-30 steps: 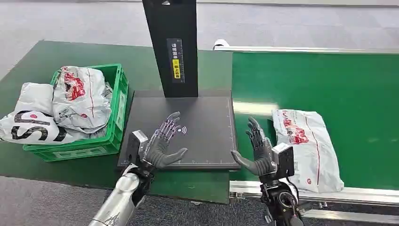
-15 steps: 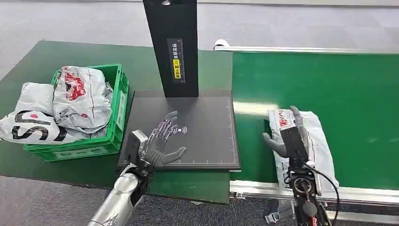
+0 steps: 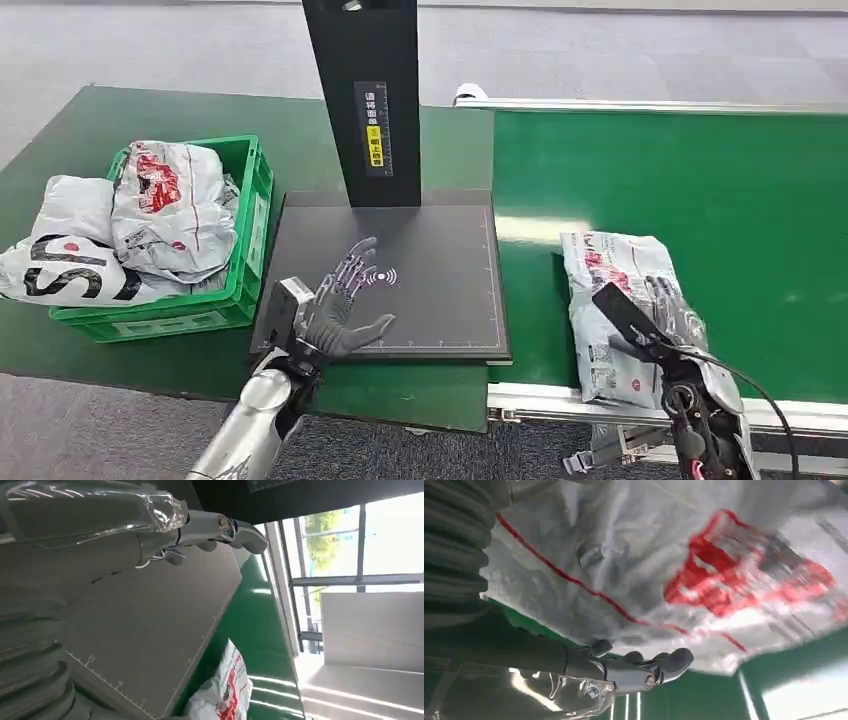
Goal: Moved the parcel from conveyor to table for the left to box.
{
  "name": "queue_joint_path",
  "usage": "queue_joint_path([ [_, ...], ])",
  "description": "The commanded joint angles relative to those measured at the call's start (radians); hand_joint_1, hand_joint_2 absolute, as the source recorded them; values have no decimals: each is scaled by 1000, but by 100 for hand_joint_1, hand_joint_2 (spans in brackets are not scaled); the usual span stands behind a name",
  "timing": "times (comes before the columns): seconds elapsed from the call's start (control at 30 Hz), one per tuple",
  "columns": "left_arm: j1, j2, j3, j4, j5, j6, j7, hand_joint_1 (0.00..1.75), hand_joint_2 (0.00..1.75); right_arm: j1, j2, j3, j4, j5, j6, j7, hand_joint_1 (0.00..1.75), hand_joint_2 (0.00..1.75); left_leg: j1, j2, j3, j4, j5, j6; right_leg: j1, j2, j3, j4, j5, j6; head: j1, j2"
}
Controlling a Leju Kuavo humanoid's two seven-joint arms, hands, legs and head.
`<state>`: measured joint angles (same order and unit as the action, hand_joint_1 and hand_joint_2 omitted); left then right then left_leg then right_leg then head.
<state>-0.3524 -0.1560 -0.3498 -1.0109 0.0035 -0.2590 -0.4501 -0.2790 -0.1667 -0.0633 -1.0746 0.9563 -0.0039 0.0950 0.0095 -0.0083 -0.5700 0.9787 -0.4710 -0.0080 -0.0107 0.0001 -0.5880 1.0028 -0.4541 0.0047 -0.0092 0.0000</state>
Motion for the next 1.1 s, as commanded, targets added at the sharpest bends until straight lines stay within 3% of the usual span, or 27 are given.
queue_joint_path([
  [0.03,-22,-15,19,62,-25,-6,12,0,175,24,-13,60,152,74,133,33,0,175,1,0,3,-1,0,0,1,-1,3,-2,0,0,0,0],
  [0.17,-9,-15,24,43,-31,1,20,0,175,13,-9,72,168,91,143,33,0,175,1,0,4,-2,0,0,1,0,5,-3,0,0,0,0],
  [0.2,-7,-13,26,41,-31,2,20,0,175,8,-6,75,166,92,143,30,24,175,1,0,3,-2,0,0,1,-1,4,-3,0,0,0,0],
  [0.23,-2,-9,27,31,-33,1,22,0,175,2,-5,78,166,92,142,27,24,175,0,0,3,-1,0,0,1,0,3,-2,0,0,0,0],
  [0.27,3,-7,30,24,-33,0,25,0,175,-4,-7,82,166,92,146,23,171,175,1,1,4,-2,0,0,1,0,5,-3,1,0,0,0],
  [0.43,17,0,37,7,-33,3,29,0,175,-36,-3,104,159,98,100,-19,175,175,1,1,5,-1,0,0,1,1,5,-2,1,0,0,0],
  [0.5,30,2,46,-9,-30,6,27,0,175,-53,12,111,130,98,-20,-104,175,175,1,3,7,-1,0,0,1,2,6,-2,1,0,0,0],
  [0.67,43,7,51,-18,-26,2,24,0,175,-80,38,120,96,93,-45,-112,175,175,0,6,5,-1,-1,0,0,5,4,-1,1,-1,0,0],
  [0.77,35,8,47,-9,-31,-1,14,0,175,-73,62,104,23,39,-151,-205,175,175,0,6,6,-2,-1,0,0,5,5,-1,1,-1,0,0],
  [0.97,3,2,43,12,-29,8,-9,0,175,-23,97,69,-123,-7,-272,-261,175,175,0,4,3,0,-1,0,0,2,3,0,0,-1,0,0],
  [1.03,1,0,45,13,-18,9,-21,0,175,-1,112,37,-184,-13,-406,-300,175,175,0,1,3,0,0,0,0,1,2,0,0,-1,0,0],
  [1.1,0,-3,43,14,-19,11,-18,0,175,7,111,37,-202,-13,-406,-300,175,175,0,2,2,0,-1,0,0,1,3,0,-1,-1,0,0],
])
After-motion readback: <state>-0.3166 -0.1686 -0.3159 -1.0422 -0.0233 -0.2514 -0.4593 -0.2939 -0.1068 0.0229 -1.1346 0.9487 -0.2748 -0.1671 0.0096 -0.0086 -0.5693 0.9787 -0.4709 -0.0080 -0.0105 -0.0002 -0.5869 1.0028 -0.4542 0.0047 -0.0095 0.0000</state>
